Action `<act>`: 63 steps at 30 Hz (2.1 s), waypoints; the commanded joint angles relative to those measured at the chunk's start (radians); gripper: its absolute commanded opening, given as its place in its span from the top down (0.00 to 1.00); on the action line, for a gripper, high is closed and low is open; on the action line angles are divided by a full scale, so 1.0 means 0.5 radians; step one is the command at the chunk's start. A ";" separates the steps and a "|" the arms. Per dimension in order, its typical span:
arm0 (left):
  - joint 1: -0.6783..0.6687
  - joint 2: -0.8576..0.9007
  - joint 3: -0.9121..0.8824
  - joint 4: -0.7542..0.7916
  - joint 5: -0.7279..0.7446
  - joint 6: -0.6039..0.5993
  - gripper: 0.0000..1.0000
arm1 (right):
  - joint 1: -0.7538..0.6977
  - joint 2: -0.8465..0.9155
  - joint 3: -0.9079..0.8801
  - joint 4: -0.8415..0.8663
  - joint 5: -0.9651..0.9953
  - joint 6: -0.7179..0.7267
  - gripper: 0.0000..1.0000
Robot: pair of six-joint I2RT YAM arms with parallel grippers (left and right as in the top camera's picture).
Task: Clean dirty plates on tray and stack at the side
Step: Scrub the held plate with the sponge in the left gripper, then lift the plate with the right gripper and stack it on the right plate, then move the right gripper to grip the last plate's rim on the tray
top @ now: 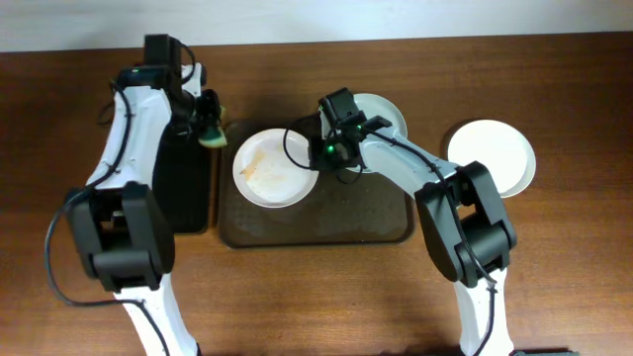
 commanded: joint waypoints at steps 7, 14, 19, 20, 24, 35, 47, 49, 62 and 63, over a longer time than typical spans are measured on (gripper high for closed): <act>-0.004 -0.161 0.072 0.019 -0.021 0.032 0.99 | -0.011 -0.916 0.027 -0.398 0.970 -0.270 0.96; -0.009 -0.161 0.072 0.047 -0.021 0.032 0.99 | 0.407 -0.867 0.021 -0.523 2.126 -0.411 0.96; -0.009 -0.161 0.072 0.047 -0.021 0.032 0.99 | 0.704 -0.738 0.020 -0.524 2.593 -0.852 0.96; -0.009 -0.161 0.072 0.047 -0.021 0.032 0.99 | 0.764 -0.738 0.020 -0.509 2.654 -0.997 0.96; -0.009 -0.161 0.072 0.048 -0.021 0.032 0.99 | 0.864 -0.739 0.021 -0.298 3.320 -1.272 0.96; -0.009 -0.161 0.072 0.047 -0.021 0.032 1.00 | 0.892 -0.747 0.021 0.017 3.423 -1.138 0.96; -0.009 -0.161 0.072 0.047 -0.021 0.032 1.00 | -1.440 -1.017 0.002 -0.893 0.742 -0.085 0.96; -0.009 -0.161 0.072 0.047 -0.021 0.032 0.99 | -1.630 -0.792 -0.046 -0.897 0.715 -0.085 0.96; -0.009 -0.161 0.072 0.054 -0.021 0.032 0.99 | -1.419 -0.494 0.352 -1.000 0.227 -0.261 0.48; -0.009 -0.161 0.072 0.054 -0.021 0.032 0.99 | -1.305 -0.494 0.373 -0.939 0.228 -0.259 0.47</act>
